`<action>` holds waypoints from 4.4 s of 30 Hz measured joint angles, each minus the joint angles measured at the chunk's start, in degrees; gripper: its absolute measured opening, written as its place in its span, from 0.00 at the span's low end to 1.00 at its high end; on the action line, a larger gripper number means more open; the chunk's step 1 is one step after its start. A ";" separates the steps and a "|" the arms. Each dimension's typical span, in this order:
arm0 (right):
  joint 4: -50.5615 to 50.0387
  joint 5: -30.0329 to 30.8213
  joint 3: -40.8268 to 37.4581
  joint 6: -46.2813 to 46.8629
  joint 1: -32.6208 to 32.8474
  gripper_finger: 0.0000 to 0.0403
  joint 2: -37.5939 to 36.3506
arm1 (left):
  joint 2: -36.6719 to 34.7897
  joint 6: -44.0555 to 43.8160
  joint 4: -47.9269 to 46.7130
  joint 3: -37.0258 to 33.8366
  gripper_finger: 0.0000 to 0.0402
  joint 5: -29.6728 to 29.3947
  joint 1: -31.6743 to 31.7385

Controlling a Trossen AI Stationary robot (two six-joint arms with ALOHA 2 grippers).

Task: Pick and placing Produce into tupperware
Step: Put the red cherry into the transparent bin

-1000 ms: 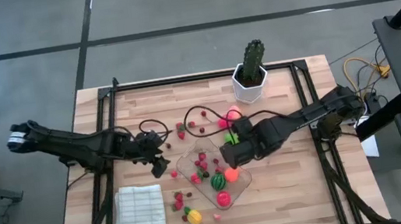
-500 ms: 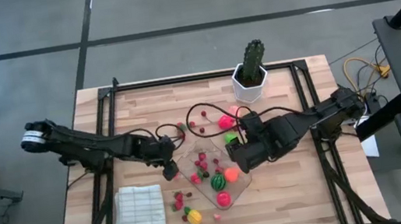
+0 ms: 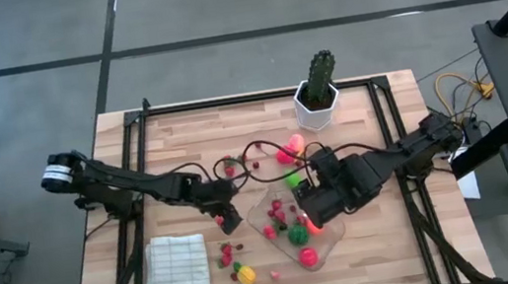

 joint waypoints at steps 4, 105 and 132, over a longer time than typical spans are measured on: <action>0.08 0.00 -0.50 0.62 0.99 0.81 0.00 | -4.51 2.96 -9.25 -0.77 0.61 -2.35 -0.26; 0.05 3.54 -2.60 2.68 1.08 0.81 -0.26 | -8.60 5.83 -4.65 4.25 0.21 -18.37 -6.84; 0.04 10.54 -2.60 7.05 0.97 0.81 -3.67 | 6.82 20.31 24.21 9.68 0.21 0.42 -4.26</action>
